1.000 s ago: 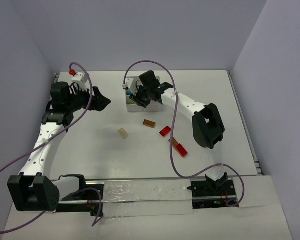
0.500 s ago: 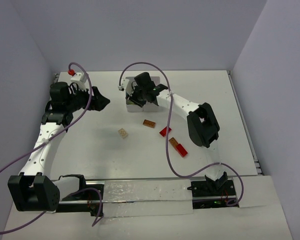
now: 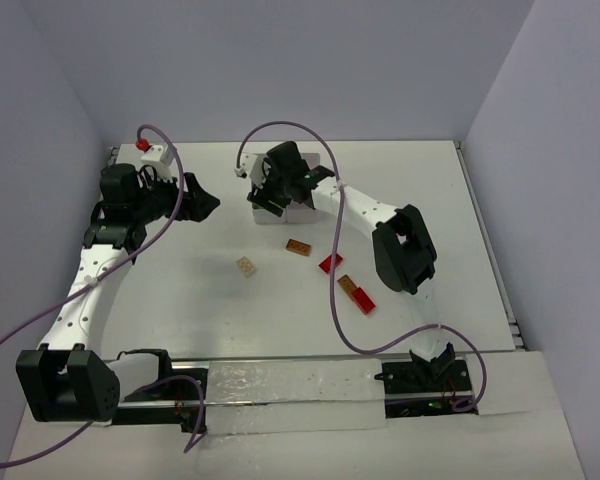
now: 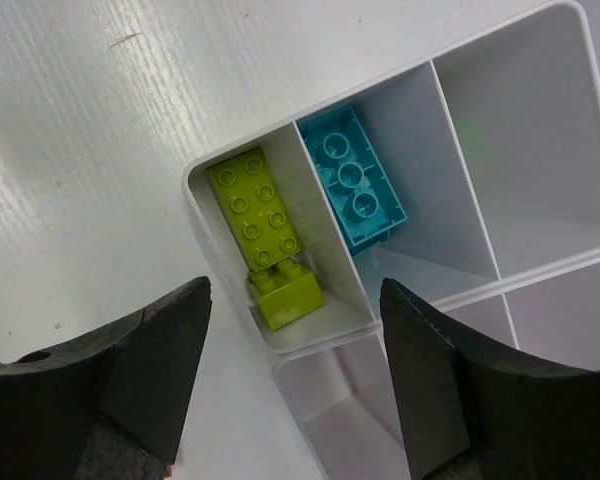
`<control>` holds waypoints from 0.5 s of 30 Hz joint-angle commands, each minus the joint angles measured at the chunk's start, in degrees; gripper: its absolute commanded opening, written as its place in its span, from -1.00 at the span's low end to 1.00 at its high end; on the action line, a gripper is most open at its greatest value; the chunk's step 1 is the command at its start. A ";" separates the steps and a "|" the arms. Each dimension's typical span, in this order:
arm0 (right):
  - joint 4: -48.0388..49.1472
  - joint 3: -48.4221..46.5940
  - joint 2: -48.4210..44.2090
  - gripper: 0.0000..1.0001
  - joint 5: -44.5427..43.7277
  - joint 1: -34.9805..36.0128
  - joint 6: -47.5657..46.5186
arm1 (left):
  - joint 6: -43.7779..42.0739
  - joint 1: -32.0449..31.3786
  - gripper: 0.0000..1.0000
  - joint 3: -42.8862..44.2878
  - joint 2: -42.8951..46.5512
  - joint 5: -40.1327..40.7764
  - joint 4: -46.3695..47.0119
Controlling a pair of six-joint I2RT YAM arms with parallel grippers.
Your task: Sort the legos into containers by color
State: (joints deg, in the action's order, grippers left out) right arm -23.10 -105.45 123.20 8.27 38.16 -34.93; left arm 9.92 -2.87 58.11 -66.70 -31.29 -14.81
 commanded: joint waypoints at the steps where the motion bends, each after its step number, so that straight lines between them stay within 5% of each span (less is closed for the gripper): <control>1: 1.08 -1.75 -2.63 0.45 0.11 0.62 1.67 | 0.61 0.50 0.99 2.14 0.12 1.00 0.98; 7: -1.14 6.48 -14.03 0.30 2.00 -0.74 7.81 | 1.44 0.55 0.98 1.67 1.51 2.40 1.19; 15: -11.20 34.28 -38.36 0.30 1.80 -5.04 14.21 | 2.36 0.59 0.98 -2.16 4.16 3.03 2.15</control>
State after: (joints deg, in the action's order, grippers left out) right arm -27.71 -80.79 95.48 10.86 34.77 -24.43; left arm 11.39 -2.77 56.98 -64.61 -29.02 -14.78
